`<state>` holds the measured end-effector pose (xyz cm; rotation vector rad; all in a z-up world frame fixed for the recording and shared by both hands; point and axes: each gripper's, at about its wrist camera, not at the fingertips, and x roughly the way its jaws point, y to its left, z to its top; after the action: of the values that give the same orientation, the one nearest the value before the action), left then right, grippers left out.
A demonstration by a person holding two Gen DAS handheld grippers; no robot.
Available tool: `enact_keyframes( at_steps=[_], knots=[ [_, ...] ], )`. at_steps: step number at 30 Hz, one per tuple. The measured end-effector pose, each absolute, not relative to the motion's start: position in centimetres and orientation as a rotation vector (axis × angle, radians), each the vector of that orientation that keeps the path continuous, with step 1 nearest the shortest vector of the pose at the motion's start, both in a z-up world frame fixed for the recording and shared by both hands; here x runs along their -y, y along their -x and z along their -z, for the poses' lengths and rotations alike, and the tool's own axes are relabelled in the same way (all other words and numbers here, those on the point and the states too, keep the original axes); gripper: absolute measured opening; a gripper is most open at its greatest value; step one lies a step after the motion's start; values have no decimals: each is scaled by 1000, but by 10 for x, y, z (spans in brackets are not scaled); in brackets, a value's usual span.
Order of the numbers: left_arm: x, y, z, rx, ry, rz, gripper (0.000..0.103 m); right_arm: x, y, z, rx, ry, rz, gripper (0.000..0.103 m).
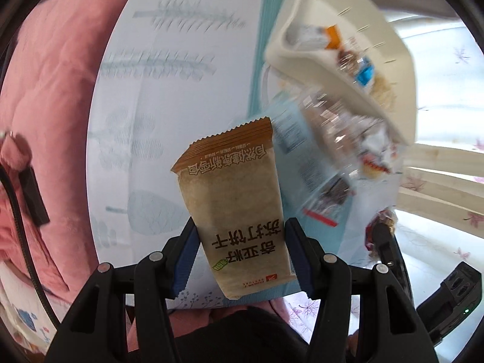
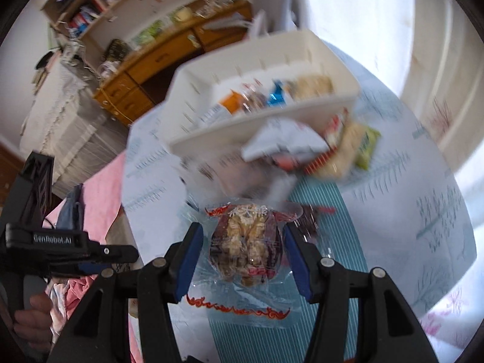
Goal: Organize snacks
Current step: 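Carry the biscuit packet in the left tool while the right tool carries the nut packet to the basket, then open the left tool over the basket while the right tool releases the nut packet into it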
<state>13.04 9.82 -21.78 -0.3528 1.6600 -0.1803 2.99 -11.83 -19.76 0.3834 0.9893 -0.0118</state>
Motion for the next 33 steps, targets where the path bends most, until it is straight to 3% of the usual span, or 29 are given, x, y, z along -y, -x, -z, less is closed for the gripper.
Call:
enact_keyframes(
  at_steps=[16, 26, 33],
  knots=[
    [-61, -227, 138, -1403, 244, 224, 56, 133, -86, 134, -671, -170, -95, 56],
    [-19, -270, 135, -1250, 197, 250, 56, 163, -122, 149, -589, -85, -74, 57],
    [4, -282, 142, -1172, 164, 250, 56, 188, -147, 169, -630, -96, -60, 59]
  ],
)
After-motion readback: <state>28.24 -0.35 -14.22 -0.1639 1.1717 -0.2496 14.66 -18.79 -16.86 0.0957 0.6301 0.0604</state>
